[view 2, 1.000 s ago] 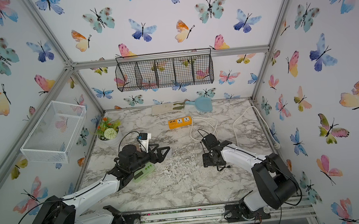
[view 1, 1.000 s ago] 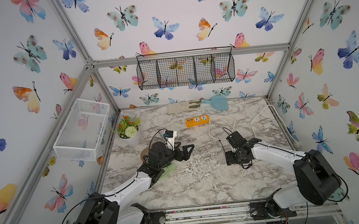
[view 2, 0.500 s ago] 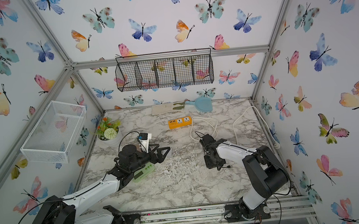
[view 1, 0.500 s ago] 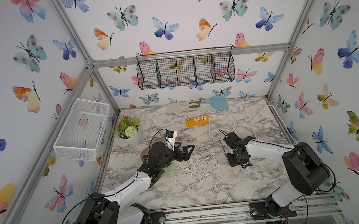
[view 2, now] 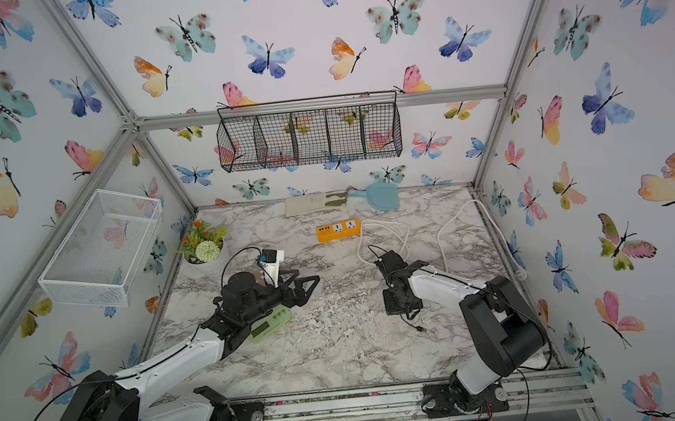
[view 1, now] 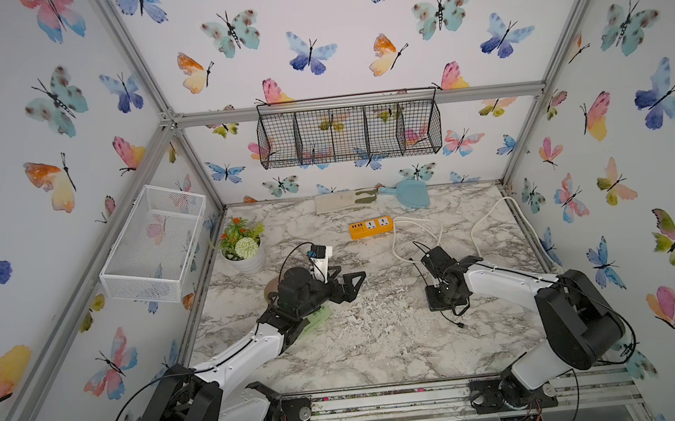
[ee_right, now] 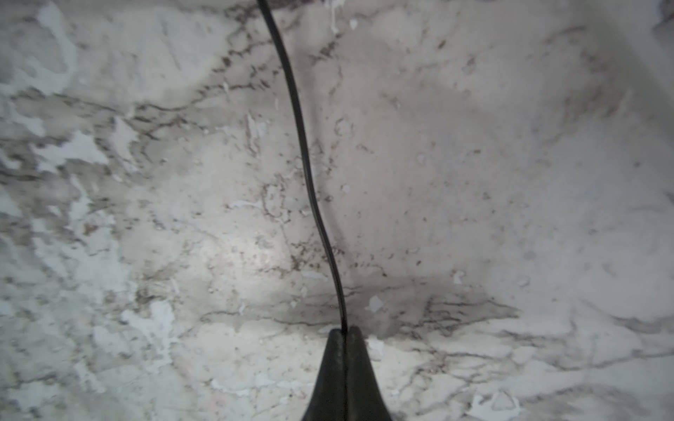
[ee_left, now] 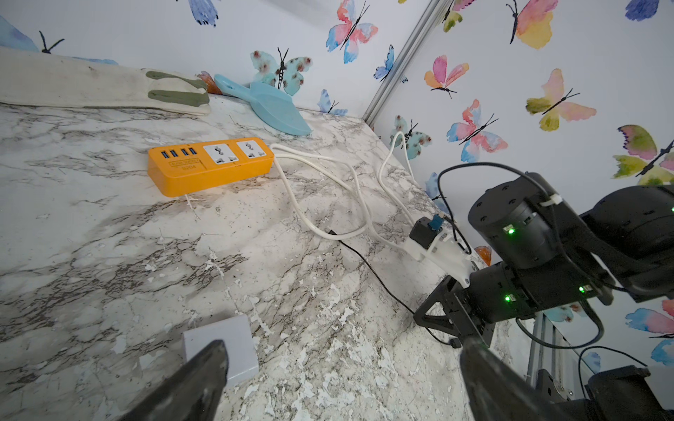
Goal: Charge the electronic scale
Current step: Pick up the charging cable from the center of the board.
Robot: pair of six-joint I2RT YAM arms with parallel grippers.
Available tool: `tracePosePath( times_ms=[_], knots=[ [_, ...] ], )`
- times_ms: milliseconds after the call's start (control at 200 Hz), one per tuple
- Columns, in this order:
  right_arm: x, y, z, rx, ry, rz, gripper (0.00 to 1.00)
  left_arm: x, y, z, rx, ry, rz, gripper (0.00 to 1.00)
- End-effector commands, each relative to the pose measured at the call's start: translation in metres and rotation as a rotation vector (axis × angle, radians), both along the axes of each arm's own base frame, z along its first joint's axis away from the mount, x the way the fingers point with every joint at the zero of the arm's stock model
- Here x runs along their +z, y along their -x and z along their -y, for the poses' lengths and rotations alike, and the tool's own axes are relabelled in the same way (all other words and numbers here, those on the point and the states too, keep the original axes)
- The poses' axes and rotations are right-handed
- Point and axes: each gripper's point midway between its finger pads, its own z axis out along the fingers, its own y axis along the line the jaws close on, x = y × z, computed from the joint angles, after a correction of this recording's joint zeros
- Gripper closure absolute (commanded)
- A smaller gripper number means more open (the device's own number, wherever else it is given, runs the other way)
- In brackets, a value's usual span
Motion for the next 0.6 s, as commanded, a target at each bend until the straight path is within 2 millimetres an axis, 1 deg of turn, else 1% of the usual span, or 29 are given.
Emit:
tracePosePath(
  times_ms=[0,50,165,220,285,340,400,465,596],
  knots=[
    [0.043,-0.024,-0.044,-0.082,-0.272,0.11,0.98,0.002,0.01,0.012,-0.067,0.032,-0.017,0.0],
    [0.061,-0.033,-0.059,-0.121,-0.391,0.154,0.98,-0.004,0.015,0.019,-0.091,0.034,-0.034,0.01],
    [0.103,-0.051,-0.089,-0.183,-0.65,0.242,0.98,-0.019,0.035,0.044,-0.167,0.013,-0.062,0.01],
    [0.12,-0.058,-0.096,-0.208,-0.735,0.275,0.98,-0.025,0.042,0.052,-0.196,0.019,-0.076,0.02],
    [0.135,-0.063,-0.101,-0.24,-0.81,0.302,0.98,-0.029,0.048,0.059,-0.217,0.035,-0.074,0.03],
    [0.148,-0.066,-0.106,-0.249,-0.87,0.315,0.98,-0.033,0.048,0.063,-0.223,0.042,-0.066,0.04],
    [0.159,-0.067,-0.112,-0.253,-0.928,0.312,0.98,-0.033,0.046,0.066,-0.23,0.038,-0.052,0.09],
    [0.166,-0.067,-0.116,-0.255,-0.974,0.3,0.98,-0.031,0.042,0.067,-0.221,0.038,-0.008,0.1],
    [0.175,-0.064,-0.121,-0.257,-1.04,0.279,0.98,-0.024,0.035,0.069,-0.221,0.03,0.095,0.15]
  ],
)
